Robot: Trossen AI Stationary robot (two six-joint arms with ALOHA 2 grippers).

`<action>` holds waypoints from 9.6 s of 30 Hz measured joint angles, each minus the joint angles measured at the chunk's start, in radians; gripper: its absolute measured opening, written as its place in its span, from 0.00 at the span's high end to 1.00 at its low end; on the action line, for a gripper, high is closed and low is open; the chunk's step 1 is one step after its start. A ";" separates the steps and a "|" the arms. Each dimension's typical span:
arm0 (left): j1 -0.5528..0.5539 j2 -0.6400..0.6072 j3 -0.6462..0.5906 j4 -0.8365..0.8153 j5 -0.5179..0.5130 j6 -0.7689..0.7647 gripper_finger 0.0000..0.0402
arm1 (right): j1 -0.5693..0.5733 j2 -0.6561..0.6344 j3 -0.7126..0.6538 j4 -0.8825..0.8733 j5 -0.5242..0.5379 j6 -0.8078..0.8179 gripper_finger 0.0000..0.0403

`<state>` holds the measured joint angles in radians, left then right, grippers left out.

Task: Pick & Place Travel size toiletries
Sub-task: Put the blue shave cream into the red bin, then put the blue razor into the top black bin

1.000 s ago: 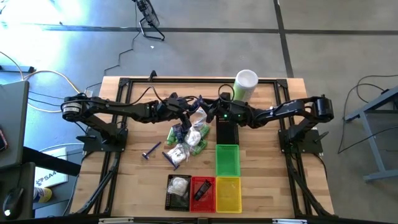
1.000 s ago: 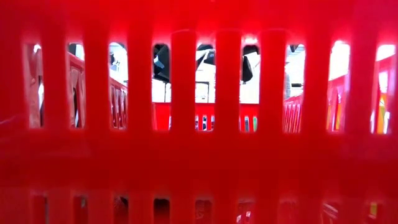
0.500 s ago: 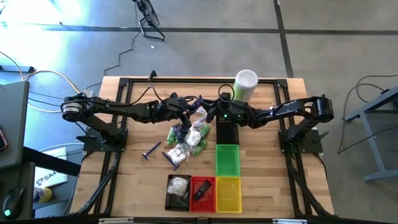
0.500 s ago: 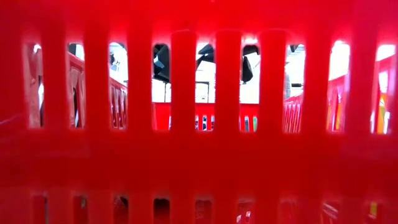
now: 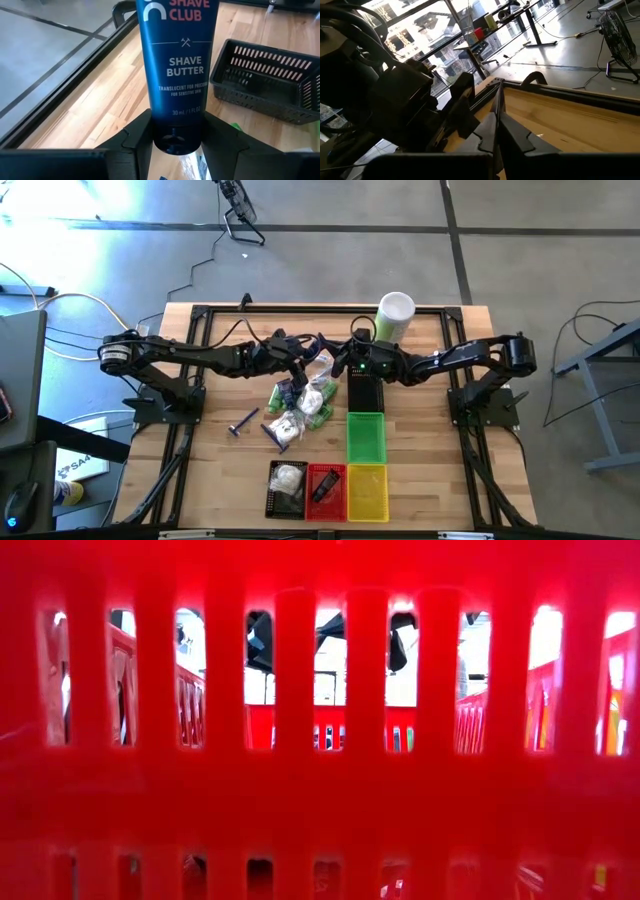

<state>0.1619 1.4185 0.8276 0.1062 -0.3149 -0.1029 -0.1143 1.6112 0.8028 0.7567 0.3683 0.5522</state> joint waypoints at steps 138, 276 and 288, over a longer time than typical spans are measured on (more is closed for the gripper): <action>0.002 -0.278 0.001 -0.543 0.000 -0.112 0.49 | 0.652 0.111 0.001 -0.267 -0.216 0.233 0.99; 0.002 -0.275 0.000 -0.260 0.016 -0.006 0.49 | 0.049 -0.348 0.001 -0.547 -0.524 -0.540 0.99; 0.001 -0.294 0.000 -0.472 0.051 -0.089 0.49 | 0.049 -0.348 0.001 -0.548 -0.524 -0.557 0.99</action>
<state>0.1627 1.1249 0.8280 -0.3655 -0.2637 -0.1915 -0.0654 1.2636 0.8036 0.2089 -0.1555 -0.0048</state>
